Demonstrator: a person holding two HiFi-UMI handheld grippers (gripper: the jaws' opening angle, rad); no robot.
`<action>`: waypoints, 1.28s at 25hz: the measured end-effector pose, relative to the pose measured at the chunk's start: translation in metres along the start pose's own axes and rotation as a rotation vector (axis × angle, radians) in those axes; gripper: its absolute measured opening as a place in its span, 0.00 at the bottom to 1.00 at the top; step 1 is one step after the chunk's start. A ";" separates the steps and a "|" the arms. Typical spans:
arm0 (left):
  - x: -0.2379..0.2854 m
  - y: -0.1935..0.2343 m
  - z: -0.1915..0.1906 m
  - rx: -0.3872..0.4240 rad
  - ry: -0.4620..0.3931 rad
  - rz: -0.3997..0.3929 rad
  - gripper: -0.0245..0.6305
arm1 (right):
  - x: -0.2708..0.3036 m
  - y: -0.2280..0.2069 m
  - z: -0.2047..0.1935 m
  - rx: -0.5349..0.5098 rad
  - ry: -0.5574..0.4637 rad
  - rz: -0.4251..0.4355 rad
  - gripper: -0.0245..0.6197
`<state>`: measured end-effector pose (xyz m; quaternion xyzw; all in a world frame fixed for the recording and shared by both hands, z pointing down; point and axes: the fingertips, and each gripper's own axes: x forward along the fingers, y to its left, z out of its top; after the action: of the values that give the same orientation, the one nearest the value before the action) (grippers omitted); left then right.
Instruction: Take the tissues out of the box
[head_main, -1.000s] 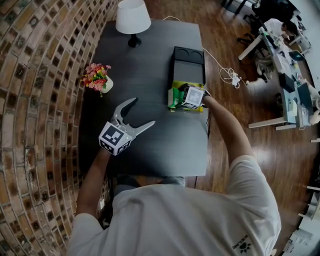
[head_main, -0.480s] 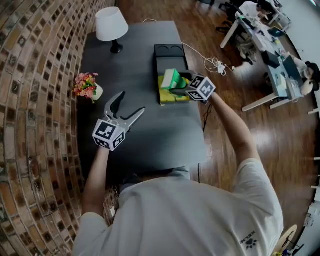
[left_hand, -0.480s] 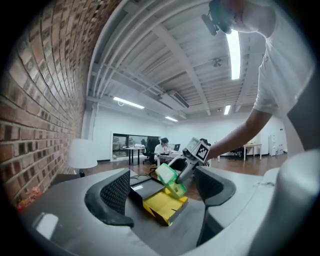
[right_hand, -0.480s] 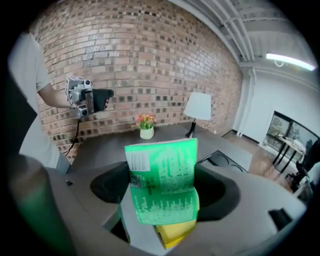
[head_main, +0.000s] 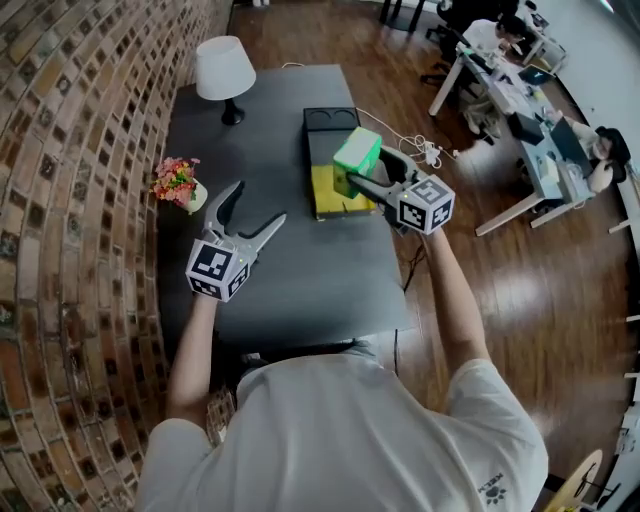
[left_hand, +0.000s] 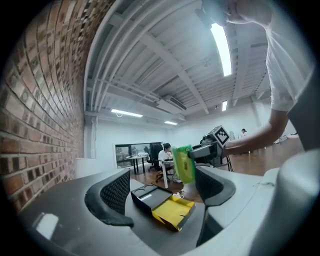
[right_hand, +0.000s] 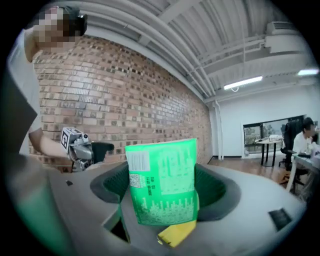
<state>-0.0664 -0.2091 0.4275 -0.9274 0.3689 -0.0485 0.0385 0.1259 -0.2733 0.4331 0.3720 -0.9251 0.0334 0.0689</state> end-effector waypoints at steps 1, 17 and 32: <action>-0.003 -0.001 0.003 0.011 -0.003 0.006 0.64 | -0.007 0.004 0.007 0.017 -0.034 -0.013 0.67; -0.052 -0.006 -0.001 -0.061 -0.095 0.160 0.64 | -0.074 0.077 -0.011 0.223 -0.244 -0.211 0.68; -0.093 0.004 -0.023 -0.088 -0.082 0.341 0.64 | -0.057 0.138 -0.038 0.095 -0.161 -0.240 0.68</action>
<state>-0.1384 -0.1489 0.4439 -0.8534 0.5206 0.0128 0.0203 0.0748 -0.1309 0.4603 0.4840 -0.8740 0.0388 -0.0198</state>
